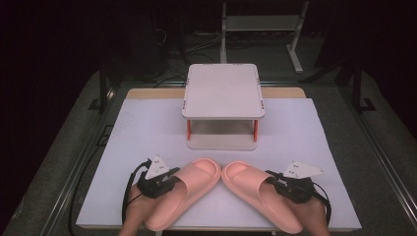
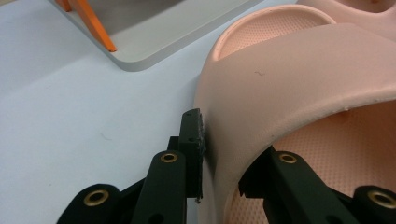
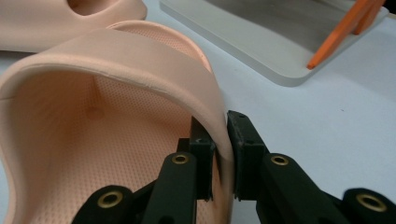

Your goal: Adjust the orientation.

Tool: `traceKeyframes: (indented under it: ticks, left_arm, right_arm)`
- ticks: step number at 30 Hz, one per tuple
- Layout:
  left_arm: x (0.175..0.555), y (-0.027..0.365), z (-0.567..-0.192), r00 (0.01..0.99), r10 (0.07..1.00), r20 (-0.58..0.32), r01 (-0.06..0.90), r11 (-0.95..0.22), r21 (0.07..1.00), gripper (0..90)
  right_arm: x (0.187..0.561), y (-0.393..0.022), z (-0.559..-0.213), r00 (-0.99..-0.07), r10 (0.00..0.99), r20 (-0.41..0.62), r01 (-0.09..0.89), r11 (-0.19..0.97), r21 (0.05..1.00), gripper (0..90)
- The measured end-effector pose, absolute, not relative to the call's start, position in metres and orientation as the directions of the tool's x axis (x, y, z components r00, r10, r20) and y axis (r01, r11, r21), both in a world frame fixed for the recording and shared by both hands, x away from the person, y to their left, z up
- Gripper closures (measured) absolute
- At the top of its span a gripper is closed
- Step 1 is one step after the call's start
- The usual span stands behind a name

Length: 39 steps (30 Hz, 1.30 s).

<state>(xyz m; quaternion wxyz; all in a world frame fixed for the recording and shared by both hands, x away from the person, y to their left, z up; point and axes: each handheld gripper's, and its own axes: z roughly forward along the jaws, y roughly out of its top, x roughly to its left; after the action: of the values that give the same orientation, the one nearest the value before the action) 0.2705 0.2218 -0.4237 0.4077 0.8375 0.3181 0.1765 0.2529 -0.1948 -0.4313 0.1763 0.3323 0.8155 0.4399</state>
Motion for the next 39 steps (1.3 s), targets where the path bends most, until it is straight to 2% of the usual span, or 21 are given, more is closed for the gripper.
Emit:
traceKeyframes:
  ticks: [16,29,39]
  left_arm:
    - [0.27,0.231,-0.416,0.755,0.654,0.041,0.364,-0.47,0.804,75.3]
    - [0.27,0.234,-0.402,0.776,0.629,0.042,0.342,-0.476,0.81,80.5]
    - [0.28,0.236,-0.385,0.797,0.603,0.043,0.33,-0.494,0.804,81.1]
  right_arm:
    - [0.252,-0.194,-0.427,-0.768,0.638,0.059,0.375,0.374,0.848,81.8]
    - [0.252,-0.199,-0.42,-0.795,0.599,0.092,0.373,0.363,0.854,81.8]
    - [0.26,-0.2,-0.403,-0.803,0.588,0.099,0.371,0.362,0.855,81.8]
